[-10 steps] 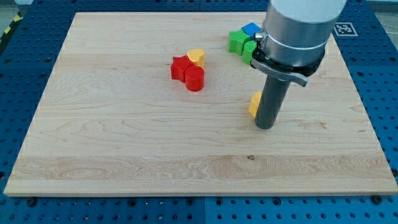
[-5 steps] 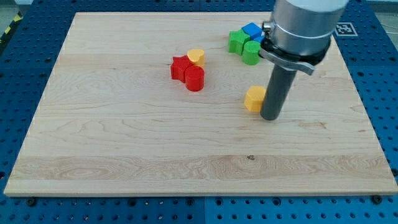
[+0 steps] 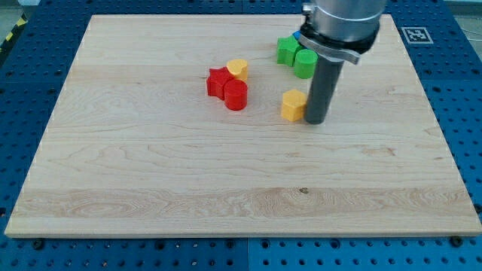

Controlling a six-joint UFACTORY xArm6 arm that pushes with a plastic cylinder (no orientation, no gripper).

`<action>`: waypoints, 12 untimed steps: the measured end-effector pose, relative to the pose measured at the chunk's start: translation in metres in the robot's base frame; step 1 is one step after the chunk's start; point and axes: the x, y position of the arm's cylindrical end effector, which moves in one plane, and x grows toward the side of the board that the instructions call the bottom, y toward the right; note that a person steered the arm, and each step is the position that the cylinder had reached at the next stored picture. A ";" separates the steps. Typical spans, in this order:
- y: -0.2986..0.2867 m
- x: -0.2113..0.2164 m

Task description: Push yellow hexagon diagonally below yellow heart

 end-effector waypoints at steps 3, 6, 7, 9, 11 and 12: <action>-0.045 -0.015; 0.001 -0.009; 0.006 -0.012; -0.039 -0.024; -0.066 -0.035; -0.051 -0.035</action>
